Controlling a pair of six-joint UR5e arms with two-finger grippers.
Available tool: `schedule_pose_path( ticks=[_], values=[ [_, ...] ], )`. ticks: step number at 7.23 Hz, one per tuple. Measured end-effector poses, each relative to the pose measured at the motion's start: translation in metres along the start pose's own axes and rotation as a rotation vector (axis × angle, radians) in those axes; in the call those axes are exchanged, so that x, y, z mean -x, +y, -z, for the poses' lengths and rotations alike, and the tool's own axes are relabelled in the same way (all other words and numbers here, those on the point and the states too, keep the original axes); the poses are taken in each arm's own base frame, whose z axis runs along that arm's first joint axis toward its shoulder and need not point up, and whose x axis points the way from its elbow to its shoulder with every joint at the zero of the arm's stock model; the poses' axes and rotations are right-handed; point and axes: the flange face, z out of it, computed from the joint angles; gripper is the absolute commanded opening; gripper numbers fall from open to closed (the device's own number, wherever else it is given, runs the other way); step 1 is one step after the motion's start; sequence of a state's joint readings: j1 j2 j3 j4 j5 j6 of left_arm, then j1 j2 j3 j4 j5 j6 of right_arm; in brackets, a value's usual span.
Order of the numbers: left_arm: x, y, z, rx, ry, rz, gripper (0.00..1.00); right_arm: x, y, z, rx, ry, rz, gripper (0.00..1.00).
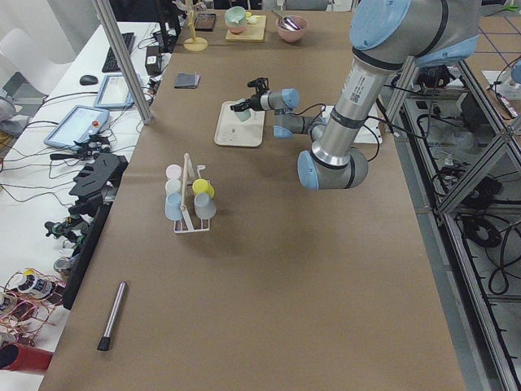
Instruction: Pick up and place green cup on tray
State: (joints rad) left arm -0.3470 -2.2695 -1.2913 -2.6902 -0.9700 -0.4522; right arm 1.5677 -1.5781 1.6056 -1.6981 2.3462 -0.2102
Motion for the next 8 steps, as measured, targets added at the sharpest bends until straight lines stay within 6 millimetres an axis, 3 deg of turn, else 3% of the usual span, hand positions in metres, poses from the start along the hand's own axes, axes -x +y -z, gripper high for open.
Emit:
schedule_pose_path(
  ticks=[8],
  values=[
    [0.0015,0.0046,-0.0022,0.003,-0.013,0.042,0.83,-0.0006,-0.0005,0.002,-0.004,0.001,0.001,1.0]
  ],
)
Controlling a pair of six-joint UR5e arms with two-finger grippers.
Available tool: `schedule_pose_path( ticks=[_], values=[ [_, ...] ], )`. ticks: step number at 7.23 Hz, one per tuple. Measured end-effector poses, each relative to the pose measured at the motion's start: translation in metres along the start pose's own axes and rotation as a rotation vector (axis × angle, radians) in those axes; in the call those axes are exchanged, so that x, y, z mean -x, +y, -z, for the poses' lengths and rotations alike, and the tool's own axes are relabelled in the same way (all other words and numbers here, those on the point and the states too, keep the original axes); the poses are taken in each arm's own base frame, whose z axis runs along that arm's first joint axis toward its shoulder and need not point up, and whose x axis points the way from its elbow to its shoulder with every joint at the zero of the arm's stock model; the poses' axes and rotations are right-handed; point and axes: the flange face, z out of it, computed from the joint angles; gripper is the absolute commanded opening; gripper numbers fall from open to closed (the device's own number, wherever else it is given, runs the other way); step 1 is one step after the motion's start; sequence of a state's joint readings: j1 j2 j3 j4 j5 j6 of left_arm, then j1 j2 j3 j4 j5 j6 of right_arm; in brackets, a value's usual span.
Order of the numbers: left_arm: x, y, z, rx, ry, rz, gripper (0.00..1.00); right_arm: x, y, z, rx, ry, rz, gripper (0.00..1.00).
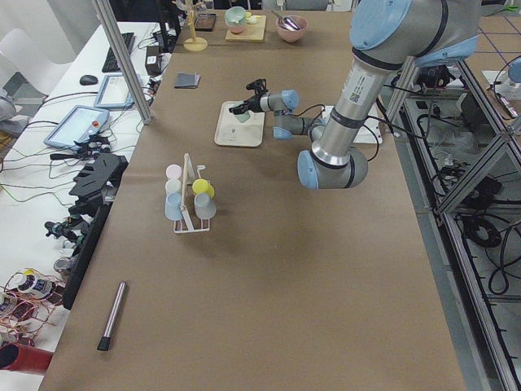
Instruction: Pick up and place green cup on tray
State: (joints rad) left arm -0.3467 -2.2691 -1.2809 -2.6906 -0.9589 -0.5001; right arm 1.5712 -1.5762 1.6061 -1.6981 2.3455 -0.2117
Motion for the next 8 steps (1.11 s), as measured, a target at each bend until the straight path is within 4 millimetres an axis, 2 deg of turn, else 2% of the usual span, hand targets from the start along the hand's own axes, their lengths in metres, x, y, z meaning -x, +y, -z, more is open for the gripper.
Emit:
schedule_pose_path(
  ticks=[3,8],
  values=[
    [-0.0001,0.0003,0.0,0.001,0.002,-0.001,0.86,-0.0004,0.0003,0.0002,0.0,0.0,-0.002,1.0],
    [-0.0006,0.0029,-0.0009,0.006,0.003,-0.003,0.86,-0.0005,0.0005,0.0001,0.0,0.0,-0.002,1.0]
  ],
)
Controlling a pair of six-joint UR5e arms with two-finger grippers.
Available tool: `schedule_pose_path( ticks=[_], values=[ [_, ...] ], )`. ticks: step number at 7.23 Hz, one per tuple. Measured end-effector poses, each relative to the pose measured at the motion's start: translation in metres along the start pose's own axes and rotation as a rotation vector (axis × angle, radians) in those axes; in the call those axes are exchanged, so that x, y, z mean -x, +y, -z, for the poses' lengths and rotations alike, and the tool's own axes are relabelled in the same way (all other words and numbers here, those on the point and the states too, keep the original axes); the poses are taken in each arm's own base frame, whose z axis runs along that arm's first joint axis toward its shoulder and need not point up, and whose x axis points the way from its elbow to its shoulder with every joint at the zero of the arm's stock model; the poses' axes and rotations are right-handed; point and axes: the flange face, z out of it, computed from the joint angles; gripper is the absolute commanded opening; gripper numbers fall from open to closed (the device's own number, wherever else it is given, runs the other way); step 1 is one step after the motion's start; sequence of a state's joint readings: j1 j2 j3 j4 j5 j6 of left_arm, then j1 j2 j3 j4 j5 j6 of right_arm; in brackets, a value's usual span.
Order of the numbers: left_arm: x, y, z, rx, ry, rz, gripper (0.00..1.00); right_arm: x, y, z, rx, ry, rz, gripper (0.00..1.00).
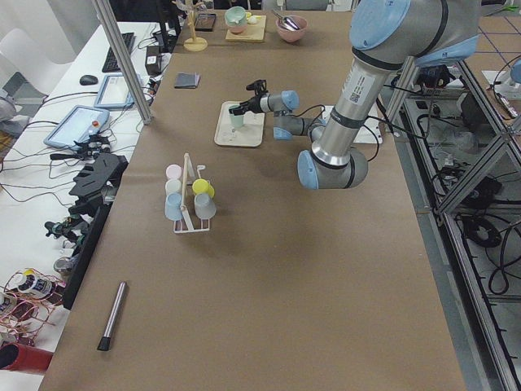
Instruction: Pick up and place green cup on tray
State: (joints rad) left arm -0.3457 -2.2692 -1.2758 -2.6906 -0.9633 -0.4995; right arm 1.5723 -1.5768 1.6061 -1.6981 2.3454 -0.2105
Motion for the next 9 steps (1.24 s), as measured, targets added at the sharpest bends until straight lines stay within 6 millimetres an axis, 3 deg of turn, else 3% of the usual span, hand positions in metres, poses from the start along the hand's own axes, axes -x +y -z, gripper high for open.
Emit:
schedule_pose_path(
  ticks=[1,2,5,7,9],
  values=[
    [0.0,0.0,0.0,0.0,0.0,0.001,0.87,0.0,0.0,0.0,0.0,0.0,0.001,1.0],
    [-0.001,-0.001,0.0,-0.002,0.002,0.002,0.95,0.0,0.0,0.0,0.0,0.0,0.001,1.0],
    [-0.002,-0.013,0.005,-0.019,0.01,0.017,0.98,0.0,0.0,0.0,0.0,0.0,0.001,1.0],
    [-0.001,-0.039,0.015,-0.039,0.024,0.029,0.98,-0.001,0.0,0.001,-0.002,0.0,-0.001,1.0],
    [0.02,-0.083,0.031,0.001,0.03,0.013,0.98,-0.003,0.002,0.004,-0.009,-0.001,-0.006,1.0]
  ],
)
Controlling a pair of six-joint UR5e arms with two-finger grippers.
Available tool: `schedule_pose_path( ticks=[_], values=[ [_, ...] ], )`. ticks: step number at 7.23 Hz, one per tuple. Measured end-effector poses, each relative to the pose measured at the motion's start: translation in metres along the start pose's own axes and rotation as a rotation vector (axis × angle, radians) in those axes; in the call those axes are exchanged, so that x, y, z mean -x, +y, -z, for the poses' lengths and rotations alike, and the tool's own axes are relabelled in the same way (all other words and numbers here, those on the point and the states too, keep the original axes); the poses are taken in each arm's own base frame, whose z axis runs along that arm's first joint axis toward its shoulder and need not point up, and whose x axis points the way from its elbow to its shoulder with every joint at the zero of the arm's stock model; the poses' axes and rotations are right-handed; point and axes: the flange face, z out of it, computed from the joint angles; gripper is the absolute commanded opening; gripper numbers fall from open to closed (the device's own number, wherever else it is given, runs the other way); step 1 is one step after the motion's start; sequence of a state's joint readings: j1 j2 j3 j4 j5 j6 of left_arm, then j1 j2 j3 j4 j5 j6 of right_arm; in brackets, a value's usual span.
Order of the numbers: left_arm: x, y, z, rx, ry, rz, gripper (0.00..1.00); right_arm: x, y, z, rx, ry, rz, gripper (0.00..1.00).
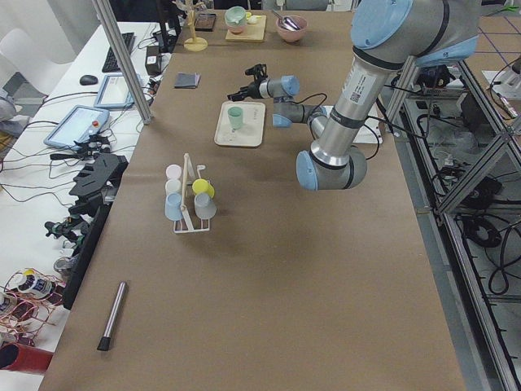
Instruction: Pick up and place green cup on tray
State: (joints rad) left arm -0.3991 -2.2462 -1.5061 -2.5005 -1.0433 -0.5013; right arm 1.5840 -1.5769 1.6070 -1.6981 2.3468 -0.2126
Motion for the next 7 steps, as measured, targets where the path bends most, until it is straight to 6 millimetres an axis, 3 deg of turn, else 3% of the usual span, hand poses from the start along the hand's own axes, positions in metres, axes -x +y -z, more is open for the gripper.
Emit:
schedule_pose_path(
  ticks=[1,3,5,7],
  values=[
    [0.025,-0.021,0.009,0.036,-0.002,-0.003,0.98,-0.001,0.0,0.001,-0.002,0.0,-0.001,1.0],
    [0.101,-0.059,0.03,0.143,0.012,0.045,0.98,-0.003,0.002,0.003,-0.007,0.0,-0.005,1.0],
    [0.196,-0.089,0.065,0.246,-0.009,0.083,0.98,-0.005,0.004,0.004,-0.009,0.0,-0.008,1.0],
    [0.306,-0.092,0.094,0.344,-0.045,0.144,0.98,-0.009,0.008,0.006,-0.013,-0.002,-0.016,1.0]
  ],
)
